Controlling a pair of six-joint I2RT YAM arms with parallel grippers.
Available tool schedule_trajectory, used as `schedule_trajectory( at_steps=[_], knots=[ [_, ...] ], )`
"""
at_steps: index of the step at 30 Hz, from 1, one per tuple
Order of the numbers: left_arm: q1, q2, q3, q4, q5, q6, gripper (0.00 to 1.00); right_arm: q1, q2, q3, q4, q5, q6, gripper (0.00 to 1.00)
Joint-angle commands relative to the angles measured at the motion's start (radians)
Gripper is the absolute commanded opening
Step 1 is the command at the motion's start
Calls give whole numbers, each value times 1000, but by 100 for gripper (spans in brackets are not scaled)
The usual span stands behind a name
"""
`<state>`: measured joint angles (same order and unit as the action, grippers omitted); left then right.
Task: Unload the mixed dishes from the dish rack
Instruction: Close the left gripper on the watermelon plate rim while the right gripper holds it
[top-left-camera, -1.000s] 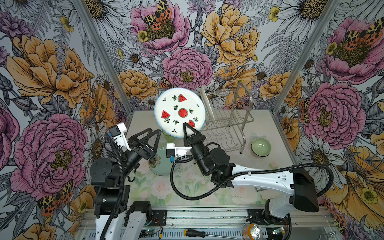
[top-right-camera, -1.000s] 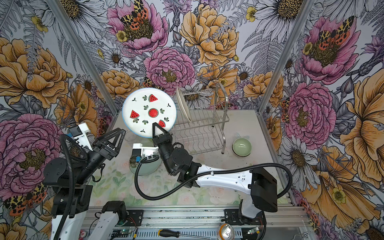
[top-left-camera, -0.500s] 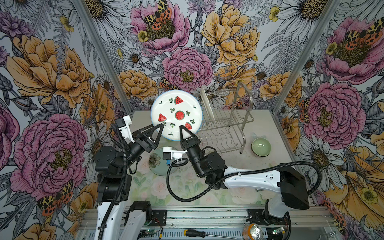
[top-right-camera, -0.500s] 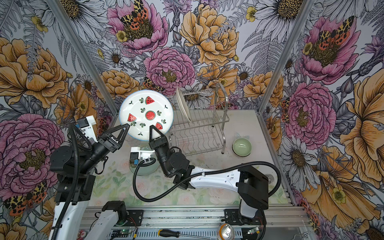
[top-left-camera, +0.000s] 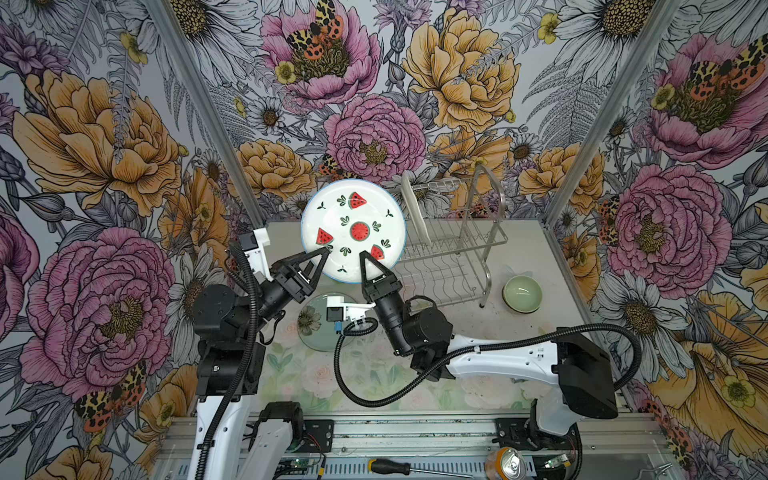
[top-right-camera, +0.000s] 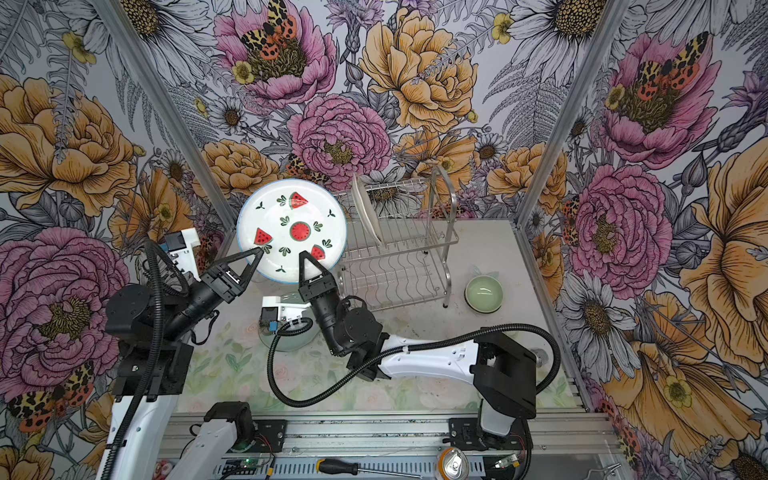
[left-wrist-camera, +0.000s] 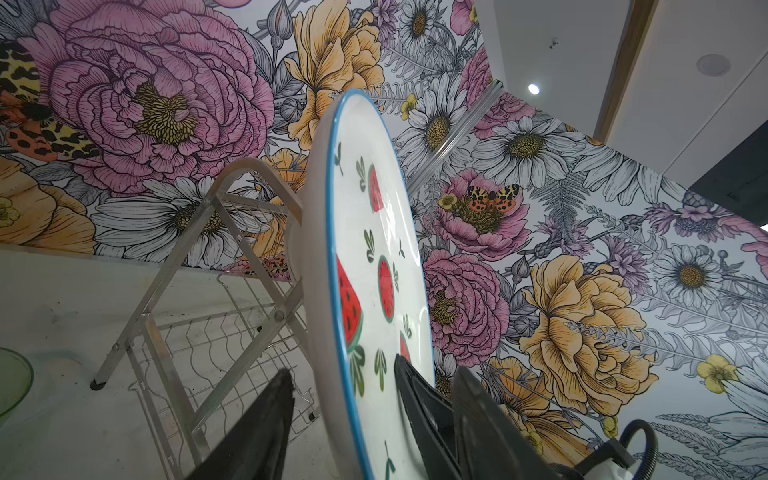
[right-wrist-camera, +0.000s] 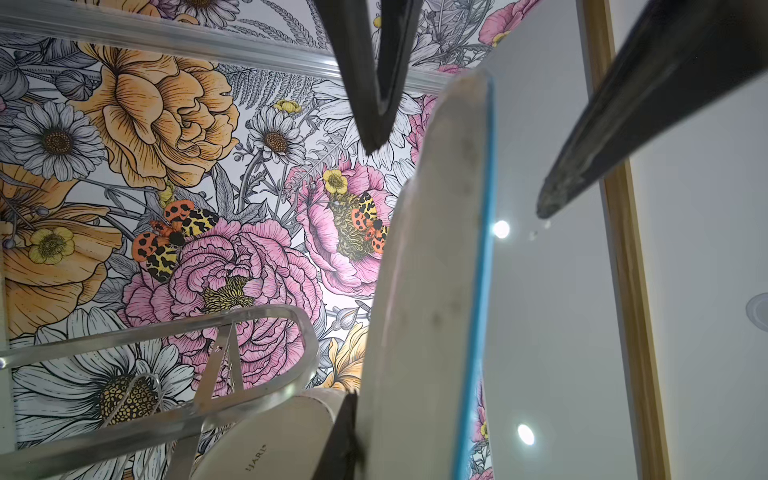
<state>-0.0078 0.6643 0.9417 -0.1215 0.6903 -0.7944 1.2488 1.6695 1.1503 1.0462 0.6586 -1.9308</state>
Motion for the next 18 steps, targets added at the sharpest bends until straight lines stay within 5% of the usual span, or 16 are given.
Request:
schedule_trajectory(
  at_steps=[1,8,18],
  knots=[
    [10,17,23,41,36,-18,57,14,-24,12,116,-49,19,0],
    [10,60,21,72,50,-46,45,24,-37,0,113,-62,57,0],
    [12,64,25,71,59,-55,0,25,-34,2,105,-57,68,0]
  ],
)
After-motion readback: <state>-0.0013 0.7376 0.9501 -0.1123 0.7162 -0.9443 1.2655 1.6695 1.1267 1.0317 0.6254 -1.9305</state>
